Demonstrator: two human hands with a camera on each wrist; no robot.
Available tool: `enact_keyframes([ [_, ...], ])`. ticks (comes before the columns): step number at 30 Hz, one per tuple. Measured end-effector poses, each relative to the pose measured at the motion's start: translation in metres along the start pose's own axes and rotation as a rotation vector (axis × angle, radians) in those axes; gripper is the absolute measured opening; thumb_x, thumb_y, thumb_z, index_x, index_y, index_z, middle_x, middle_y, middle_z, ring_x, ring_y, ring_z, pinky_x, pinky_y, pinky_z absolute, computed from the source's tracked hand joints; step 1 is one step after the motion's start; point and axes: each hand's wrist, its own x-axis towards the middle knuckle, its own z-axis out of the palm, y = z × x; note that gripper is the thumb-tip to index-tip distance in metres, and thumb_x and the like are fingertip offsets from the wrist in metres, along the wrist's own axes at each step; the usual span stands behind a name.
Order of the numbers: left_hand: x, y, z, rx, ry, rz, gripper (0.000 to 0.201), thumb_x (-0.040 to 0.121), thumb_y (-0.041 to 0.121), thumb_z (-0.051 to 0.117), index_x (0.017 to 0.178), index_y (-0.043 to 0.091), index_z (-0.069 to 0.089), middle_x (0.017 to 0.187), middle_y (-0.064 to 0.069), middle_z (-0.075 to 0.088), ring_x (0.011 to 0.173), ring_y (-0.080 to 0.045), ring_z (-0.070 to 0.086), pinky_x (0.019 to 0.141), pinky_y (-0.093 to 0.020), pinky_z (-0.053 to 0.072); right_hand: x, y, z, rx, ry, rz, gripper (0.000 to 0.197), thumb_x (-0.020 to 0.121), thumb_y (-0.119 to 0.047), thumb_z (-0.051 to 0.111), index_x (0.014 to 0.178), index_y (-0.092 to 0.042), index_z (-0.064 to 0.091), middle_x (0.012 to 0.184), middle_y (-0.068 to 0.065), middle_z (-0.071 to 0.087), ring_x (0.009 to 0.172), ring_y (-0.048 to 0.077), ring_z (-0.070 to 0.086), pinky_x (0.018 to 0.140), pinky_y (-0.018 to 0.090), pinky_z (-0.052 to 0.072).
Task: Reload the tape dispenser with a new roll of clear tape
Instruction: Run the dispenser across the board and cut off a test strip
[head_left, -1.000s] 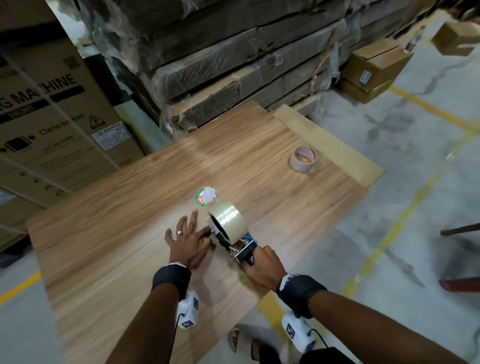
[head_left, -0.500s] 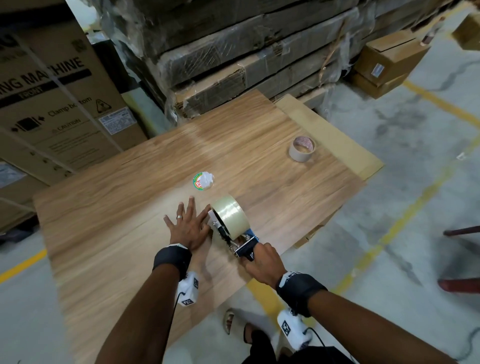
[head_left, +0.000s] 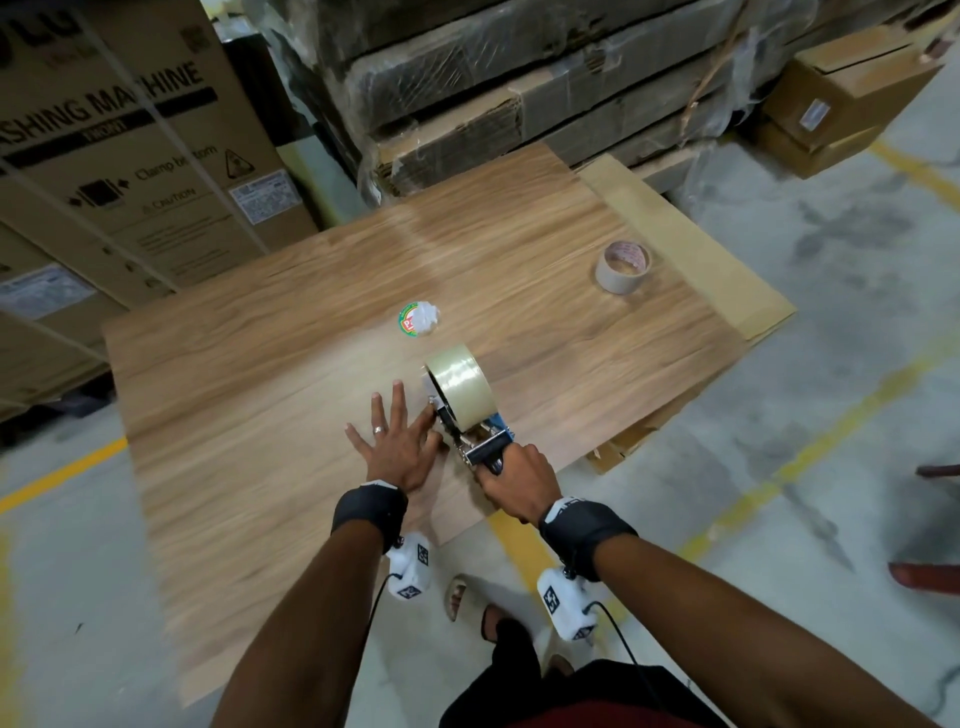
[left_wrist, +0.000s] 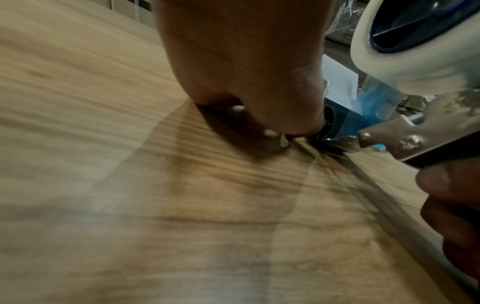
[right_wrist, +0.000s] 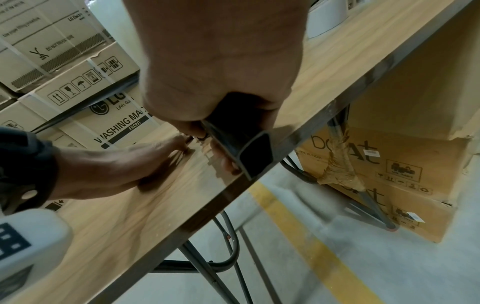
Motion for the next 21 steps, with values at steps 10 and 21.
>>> enact_keyframes([
  [10,-0.003,0.004,-0.011,-0.005,-0.058,-0.011,0.053,0.101,0.053,0.035,0.152,0.048,0.023,0.166,0.007,-0.020,0.153,-0.031,-0.018,0.109,-0.079,-0.004,-0.012,0.007,-0.003,-0.009,-0.024,0.019,0.035,0.088,-0.040,0.061,0.099,-0.007,0.066,0.106,0.023,0.067,0.098,0.043,0.064,0.084,0.039,0.054],
  [21,-0.008,0.015,-0.023,-0.082,-0.129,-0.041,0.061,0.098,0.052,0.042,0.152,0.054,0.014,0.165,0.007,-0.023,0.152,-0.031,-0.021,0.109,-0.076,-0.007,-0.040,0.036,0.004,-0.012,-0.033,0.029,0.032,0.089,-0.037,0.061,0.096,-0.006,0.065,0.106,0.023,0.067,0.101,0.044,0.060,0.083,0.038,0.048],
])
